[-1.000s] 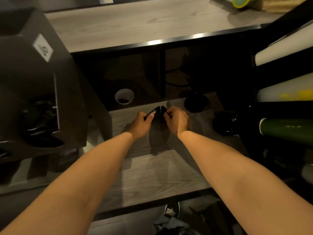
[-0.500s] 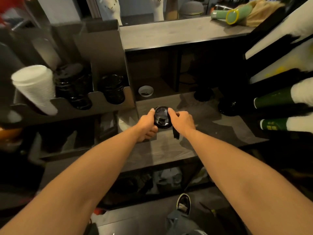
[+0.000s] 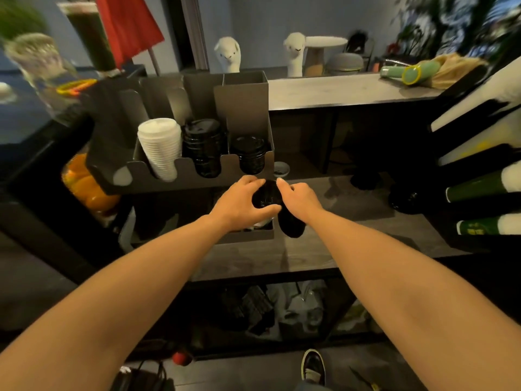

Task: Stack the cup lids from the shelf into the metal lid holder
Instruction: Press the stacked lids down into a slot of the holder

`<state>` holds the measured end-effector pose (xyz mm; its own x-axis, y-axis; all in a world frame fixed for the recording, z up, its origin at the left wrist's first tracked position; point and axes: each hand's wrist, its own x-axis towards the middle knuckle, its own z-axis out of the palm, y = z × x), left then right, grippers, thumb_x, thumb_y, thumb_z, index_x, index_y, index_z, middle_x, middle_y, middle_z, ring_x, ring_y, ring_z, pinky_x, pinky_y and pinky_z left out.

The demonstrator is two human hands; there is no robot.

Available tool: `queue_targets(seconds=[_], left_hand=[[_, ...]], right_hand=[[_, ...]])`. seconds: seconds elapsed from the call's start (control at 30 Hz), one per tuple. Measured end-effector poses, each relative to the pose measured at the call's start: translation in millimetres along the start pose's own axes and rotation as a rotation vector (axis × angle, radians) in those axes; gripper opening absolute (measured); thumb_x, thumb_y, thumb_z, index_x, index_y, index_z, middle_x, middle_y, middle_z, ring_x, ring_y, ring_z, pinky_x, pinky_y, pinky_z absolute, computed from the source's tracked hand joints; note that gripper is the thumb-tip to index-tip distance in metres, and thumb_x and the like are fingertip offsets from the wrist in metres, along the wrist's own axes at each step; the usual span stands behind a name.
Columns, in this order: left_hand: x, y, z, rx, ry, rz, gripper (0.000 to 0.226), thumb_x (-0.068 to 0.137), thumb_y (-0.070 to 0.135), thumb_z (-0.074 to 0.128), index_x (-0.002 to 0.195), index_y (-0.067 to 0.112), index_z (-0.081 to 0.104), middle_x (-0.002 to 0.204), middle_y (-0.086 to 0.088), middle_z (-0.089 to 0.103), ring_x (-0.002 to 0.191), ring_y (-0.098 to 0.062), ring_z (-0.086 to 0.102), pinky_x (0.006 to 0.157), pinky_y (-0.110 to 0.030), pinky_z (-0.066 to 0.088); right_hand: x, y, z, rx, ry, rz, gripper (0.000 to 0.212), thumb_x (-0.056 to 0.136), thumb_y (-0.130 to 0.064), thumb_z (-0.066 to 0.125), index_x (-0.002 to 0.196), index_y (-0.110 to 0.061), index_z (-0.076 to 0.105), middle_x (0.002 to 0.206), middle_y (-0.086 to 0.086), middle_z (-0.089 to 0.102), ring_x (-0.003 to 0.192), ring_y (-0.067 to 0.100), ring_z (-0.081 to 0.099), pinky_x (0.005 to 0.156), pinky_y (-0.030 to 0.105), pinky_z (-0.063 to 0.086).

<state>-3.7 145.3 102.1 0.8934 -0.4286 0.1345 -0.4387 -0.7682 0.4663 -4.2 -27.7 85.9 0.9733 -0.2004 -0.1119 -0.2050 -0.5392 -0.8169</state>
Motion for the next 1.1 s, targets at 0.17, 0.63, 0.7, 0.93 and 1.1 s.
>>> queue_targets(seconds=[0.17, 0.63, 0.7, 0.93, 1.1], left_hand=[[9, 6, -29, 0.072, 0.104, 0.077, 0.073, 0.082, 0.057, 0.071, 0.143, 0.021, 0.050, 0.144, 0.002, 0.048, 0.128, -0.017, 0.048, 0.101, -0.032, 0.043], [79, 8, -92, 0.635, 0.253, 0.001, 0.068, 0.085, 0.072, 0.053, 0.136, 0.026, 0.050, 0.124, -0.001, 0.064, 0.119, -0.028, 0.044, 0.092, -0.043, 0.039], [88, 9, -92, 0.695, 0.211, 0.003, 0.065, 0.087, 0.071, 0.051, 0.135, 0.027, 0.050, 0.128, 0.000, 0.061, 0.126, -0.030, 0.039, 0.097, -0.045, 0.035], [108, 8, -82, 0.792, 0.082, -0.042, 0.065, 0.092, 0.069, 0.043, 0.140, 0.026, 0.046, 0.138, -0.003, 0.056, 0.144, -0.033, 0.022, 0.113, -0.056, 0.018], [112, 3, -74, 0.884, 0.027, -0.057, 0.069, 0.094, 0.071, 0.030, 0.134, 0.019, 0.053, 0.139, -0.004, 0.057, 0.149, -0.032, 0.019, 0.118, -0.061, -0.006]], right_hand=[[7, -29, -13, -0.020, 0.024, -0.075, 0.059, 0.099, -0.059, 0.040, 0.062, -0.016, 0.055, 0.065, 0.001, 0.055, 0.066, 0.021, 0.054, 0.062, 0.034, 0.038], [58, -94, -63, -0.271, -0.126, -0.351, 0.055, 0.096, -0.019, 0.049, 0.149, -0.032, 0.041, 0.153, 0.001, 0.043, 0.139, 0.025, 0.040, 0.111, 0.043, 0.038], [65, -100, -62, -0.297, -0.195, -0.357, 0.061, 0.092, -0.013, 0.049, 0.150, -0.030, 0.040, 0.153, 0.002, 0.043, 0.140, 0.025, 0.039, 0.113, 0.042, 0.037], [83, -107, -58, -0.448, -0.301, -0.334, 0.056, 0.096, -0.020, 0.049, 0.151, -0.023, 0.039, 0.149, 0.006, 0.047, 0.135, 0.026, 0.044, 0.110, 0.039, 0.039], [89, -109, -52, -0.504, -0.338, -0.330, 0.044, 0.099, -0.020, 0.046, 0.143, -0.015, 0.050, 0.138, 0.011, 0.055, 0.124, 0.027, 0.052, 0.105, 0.038, 0.042]])
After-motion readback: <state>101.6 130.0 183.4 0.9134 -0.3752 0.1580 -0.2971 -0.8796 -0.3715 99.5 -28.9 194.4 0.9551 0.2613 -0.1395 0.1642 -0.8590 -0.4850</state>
